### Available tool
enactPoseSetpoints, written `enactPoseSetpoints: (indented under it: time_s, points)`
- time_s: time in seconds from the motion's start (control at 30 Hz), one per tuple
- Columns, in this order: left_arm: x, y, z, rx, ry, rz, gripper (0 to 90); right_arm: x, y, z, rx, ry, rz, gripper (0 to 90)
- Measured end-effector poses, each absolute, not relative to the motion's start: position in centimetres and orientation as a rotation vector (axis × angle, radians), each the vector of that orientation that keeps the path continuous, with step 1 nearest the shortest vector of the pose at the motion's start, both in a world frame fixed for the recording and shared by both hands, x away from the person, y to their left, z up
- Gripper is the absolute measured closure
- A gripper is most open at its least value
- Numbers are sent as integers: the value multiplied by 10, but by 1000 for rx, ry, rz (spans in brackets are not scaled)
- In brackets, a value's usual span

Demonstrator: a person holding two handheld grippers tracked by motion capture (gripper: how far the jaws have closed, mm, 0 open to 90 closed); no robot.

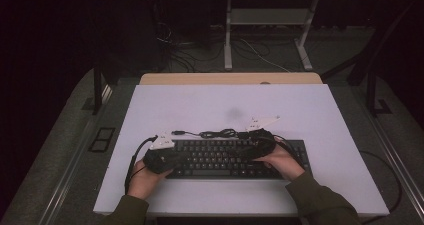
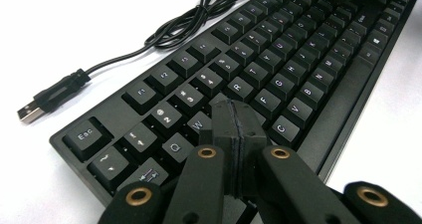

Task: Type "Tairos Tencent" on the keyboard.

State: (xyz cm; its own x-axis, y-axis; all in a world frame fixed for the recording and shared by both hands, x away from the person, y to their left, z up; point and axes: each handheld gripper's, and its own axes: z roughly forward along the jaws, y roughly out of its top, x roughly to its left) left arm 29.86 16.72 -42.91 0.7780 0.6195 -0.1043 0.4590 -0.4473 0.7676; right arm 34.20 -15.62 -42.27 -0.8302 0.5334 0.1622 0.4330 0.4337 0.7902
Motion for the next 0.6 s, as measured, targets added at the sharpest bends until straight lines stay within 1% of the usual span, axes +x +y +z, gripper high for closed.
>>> enactPoseSetpoints:
  time_s: [0.6]
  points:
    - [303, 161, -436, 2160, 796, 221, 887, 342, -155, -423, 862, 2566, 1352, 258]
